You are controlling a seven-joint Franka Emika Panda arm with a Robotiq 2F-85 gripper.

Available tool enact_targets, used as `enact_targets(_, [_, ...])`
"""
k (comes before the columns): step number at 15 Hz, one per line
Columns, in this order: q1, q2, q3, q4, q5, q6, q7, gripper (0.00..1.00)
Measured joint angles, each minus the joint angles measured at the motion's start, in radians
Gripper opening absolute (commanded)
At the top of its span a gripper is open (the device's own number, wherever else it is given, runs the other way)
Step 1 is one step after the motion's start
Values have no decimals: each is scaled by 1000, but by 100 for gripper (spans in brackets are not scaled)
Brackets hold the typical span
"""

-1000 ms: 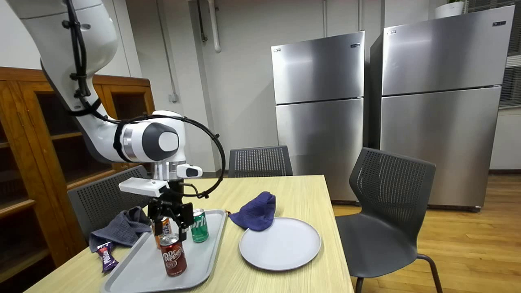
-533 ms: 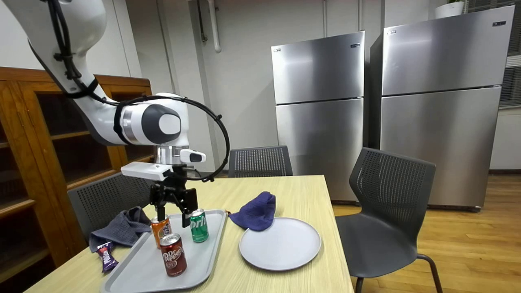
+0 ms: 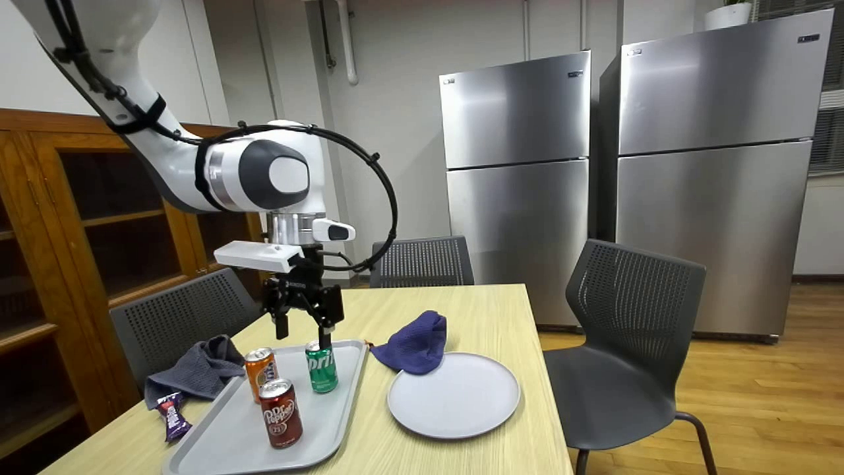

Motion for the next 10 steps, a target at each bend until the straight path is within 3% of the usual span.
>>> enact_targets(10, [-14,-16,-19,-8,0,-7,-23,100])
